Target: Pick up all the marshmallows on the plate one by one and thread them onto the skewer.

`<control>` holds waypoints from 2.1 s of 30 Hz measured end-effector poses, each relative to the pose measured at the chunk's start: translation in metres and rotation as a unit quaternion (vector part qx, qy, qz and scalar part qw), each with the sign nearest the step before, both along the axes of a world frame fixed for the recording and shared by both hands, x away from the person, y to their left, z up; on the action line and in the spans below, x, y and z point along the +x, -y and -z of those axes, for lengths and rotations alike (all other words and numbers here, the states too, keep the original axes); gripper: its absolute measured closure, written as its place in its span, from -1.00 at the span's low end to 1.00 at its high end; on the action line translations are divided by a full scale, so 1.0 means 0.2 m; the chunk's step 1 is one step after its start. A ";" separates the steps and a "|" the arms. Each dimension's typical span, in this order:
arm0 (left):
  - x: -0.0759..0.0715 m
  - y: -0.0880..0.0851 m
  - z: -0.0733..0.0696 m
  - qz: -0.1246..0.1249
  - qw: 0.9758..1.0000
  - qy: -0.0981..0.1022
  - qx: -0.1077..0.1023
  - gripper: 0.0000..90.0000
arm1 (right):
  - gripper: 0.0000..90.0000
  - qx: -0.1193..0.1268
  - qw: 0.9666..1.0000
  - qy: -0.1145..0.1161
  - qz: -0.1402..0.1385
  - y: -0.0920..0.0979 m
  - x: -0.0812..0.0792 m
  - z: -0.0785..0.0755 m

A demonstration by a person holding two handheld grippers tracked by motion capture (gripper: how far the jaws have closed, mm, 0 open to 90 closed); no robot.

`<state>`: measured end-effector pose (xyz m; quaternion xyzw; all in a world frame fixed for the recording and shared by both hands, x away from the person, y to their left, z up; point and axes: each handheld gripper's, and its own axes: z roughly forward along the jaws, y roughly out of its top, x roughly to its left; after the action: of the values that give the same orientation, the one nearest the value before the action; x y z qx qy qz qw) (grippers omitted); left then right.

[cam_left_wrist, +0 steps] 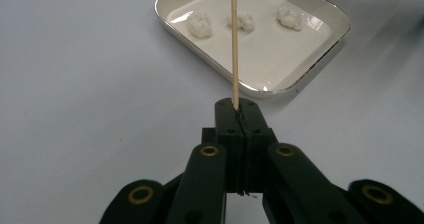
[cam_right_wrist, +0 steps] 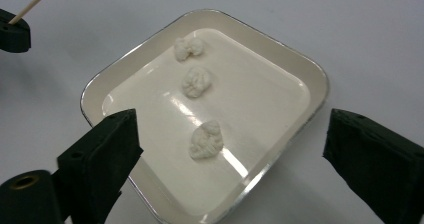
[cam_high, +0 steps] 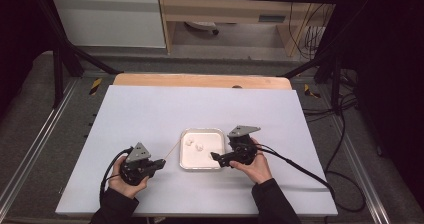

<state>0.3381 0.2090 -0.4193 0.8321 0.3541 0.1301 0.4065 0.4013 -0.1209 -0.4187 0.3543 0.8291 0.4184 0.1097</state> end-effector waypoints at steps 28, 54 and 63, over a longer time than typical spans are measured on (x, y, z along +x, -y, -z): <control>0.00 0.02 0.01 0.006 1.000 -0.001 0.000 0.97 | 0.34 -0.038 0.999 0.001 -0.027 -0.11 0.02 0.15; -0.02 0.04 0.01 0.009 1.000 0.007 -0.009 0.97 | 0.62 -0.002 0.999 0.016 -0.028 -0.07 -0.01 0.06; -0.02 0.06 0.01 0.012 1.000 0.008 -0.013 0.97 | 0.64 0.035 0.998 0.031 -0.029 -0.01 -0.03 -0.06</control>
<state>0.3331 0.1971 -0.4208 0.8301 0.3423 0.1268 0.4216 0.3946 -0.1181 -0.4072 0.3205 0.8201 0.4610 0.1101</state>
